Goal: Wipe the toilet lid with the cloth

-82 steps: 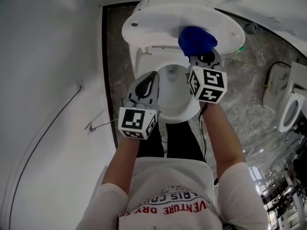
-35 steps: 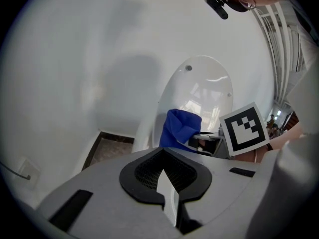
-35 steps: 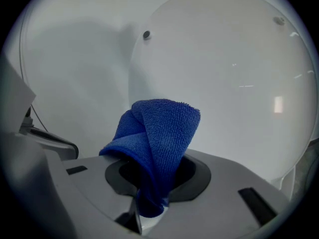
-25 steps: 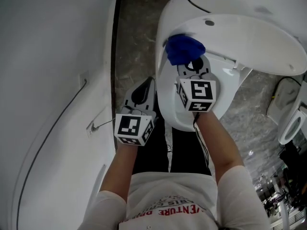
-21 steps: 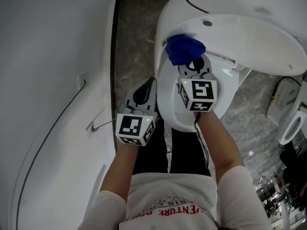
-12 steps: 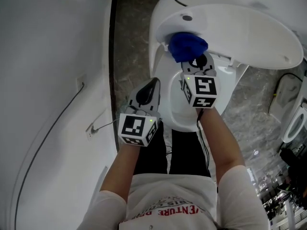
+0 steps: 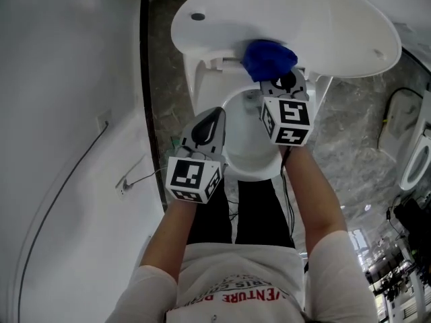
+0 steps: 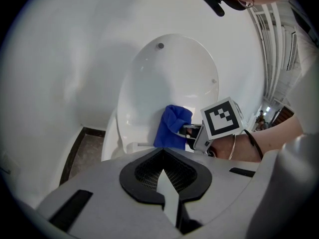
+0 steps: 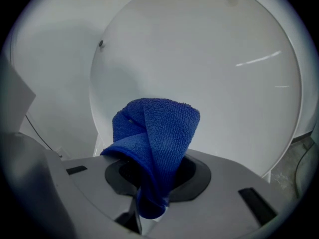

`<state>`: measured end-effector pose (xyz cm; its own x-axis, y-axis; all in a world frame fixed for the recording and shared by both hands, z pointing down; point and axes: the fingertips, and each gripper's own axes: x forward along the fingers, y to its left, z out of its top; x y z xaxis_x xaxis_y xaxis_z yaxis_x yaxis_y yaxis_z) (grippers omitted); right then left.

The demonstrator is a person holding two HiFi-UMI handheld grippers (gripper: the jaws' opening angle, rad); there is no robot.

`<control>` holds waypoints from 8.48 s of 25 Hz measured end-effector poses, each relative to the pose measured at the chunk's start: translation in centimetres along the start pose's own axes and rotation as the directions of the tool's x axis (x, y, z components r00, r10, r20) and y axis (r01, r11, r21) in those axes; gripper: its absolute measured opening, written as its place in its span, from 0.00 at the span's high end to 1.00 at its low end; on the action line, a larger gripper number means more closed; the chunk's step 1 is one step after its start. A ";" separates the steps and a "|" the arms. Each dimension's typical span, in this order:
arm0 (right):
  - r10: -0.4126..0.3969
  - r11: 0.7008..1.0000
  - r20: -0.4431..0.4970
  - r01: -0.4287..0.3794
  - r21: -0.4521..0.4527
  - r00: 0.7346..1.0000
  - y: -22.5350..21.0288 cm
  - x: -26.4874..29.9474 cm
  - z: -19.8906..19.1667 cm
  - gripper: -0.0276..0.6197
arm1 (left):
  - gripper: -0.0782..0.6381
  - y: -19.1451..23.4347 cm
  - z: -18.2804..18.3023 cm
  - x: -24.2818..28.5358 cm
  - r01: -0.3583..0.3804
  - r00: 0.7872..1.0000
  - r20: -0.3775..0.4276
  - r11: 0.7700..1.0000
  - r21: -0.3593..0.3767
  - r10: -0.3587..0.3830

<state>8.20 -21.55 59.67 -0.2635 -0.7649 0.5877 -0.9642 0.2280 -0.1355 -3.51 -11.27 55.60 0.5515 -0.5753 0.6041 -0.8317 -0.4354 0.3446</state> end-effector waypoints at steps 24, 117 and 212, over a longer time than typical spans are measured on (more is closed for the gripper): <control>-0.228 0.970 -0.051 0.231 0.076 0.972 -15.6 -9.8 -3.0 0.82 | 0.88 -11.8 -0.7 4.1 0.090 0.996 -0.018 0.994 0.063 -0.089; -0.199 0.975 0.105 0.186 0.122 0.974 6.0 -35.3 3.3 0.82 | 0.88 -16.3 4.6 -17.7 0.071 0.992 0.103 0.997 0.028 -0.073; 0.303 0.943 -0.385 -0.332 -0.011 0.872 16.0 0.0 -9.0 0.82 | 0.88 8.4 -8.6 -7.0 -0.289 0.947 0.033 0.895 -0.339 0.319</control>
<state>-6.95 -12.47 64.70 -0.5097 -0.3656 0.7788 -0.8214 0.4761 -0.3140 -14.92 -5.01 60.45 0.2595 -0.7069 0.6581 -0.9259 0.0117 0.3776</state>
